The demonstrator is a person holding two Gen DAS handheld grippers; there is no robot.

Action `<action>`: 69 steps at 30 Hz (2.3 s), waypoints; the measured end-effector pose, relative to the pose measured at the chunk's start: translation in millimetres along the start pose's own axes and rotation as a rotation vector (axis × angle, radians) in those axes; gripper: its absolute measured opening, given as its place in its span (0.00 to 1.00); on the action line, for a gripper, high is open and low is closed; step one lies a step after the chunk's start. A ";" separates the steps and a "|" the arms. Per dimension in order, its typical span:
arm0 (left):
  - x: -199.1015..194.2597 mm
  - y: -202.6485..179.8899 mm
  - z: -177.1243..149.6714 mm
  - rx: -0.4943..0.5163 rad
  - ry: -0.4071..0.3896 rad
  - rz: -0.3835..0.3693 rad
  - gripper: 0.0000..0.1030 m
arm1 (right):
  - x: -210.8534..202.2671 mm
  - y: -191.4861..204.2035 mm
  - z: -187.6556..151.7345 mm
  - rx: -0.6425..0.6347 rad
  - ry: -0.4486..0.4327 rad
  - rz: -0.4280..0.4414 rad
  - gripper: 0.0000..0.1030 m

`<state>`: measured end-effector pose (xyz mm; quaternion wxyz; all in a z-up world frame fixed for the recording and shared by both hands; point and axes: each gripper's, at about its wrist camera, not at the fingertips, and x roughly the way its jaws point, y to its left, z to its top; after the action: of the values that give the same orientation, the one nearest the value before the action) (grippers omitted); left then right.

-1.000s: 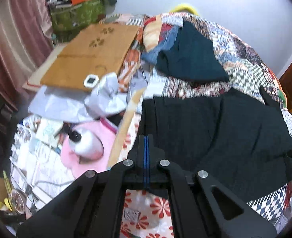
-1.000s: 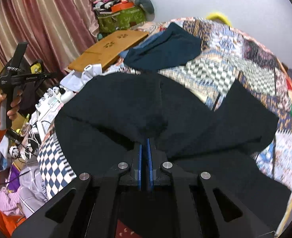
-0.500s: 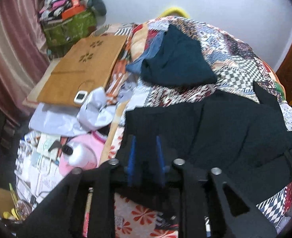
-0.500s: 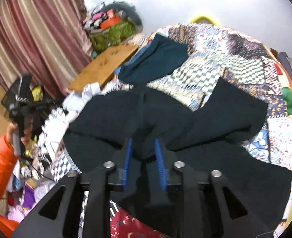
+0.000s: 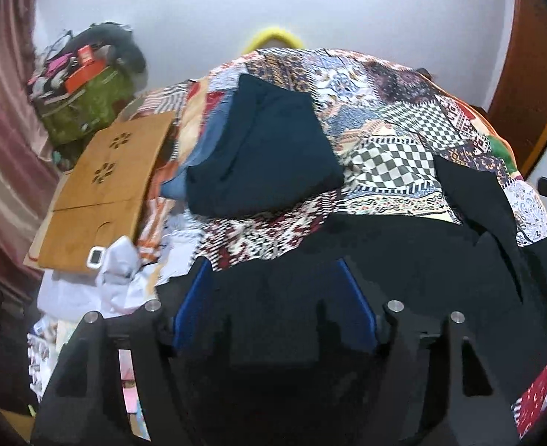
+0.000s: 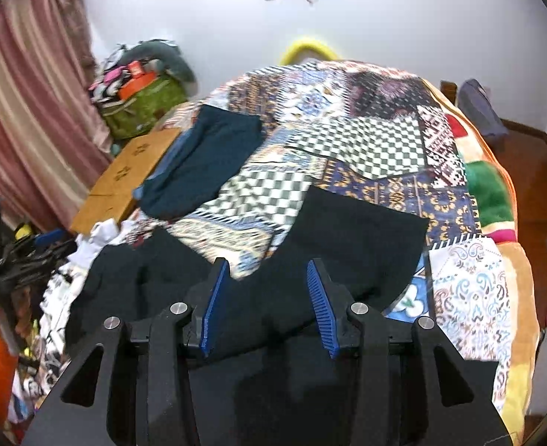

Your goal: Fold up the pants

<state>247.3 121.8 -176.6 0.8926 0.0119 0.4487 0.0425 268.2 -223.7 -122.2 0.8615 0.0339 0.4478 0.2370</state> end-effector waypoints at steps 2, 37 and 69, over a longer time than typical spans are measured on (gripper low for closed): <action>13.7 -7.4 6.9 0.005 0.016 -0.013 0.71 | 14.1 -7.4 5.6 0.011 0.016 -0.012 0.39; 66.5 -52.0 26.0 0.077 0.107 -0.053 0.73 | 147.3 -49.2 56.5 -0.021 0.179 -0.088 0.09; 10.5 -146.4 -27.5 0.162 0.177 -0.238 0.79 | -104.5 -109.6 -139.9 0.252 0.020 -0.125 0.08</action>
<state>241.0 -23.6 -210.1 0.8443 0.0267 0.5260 -0.0987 148.6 -388.1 -156.4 0.8590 0.1115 0.4836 0.1254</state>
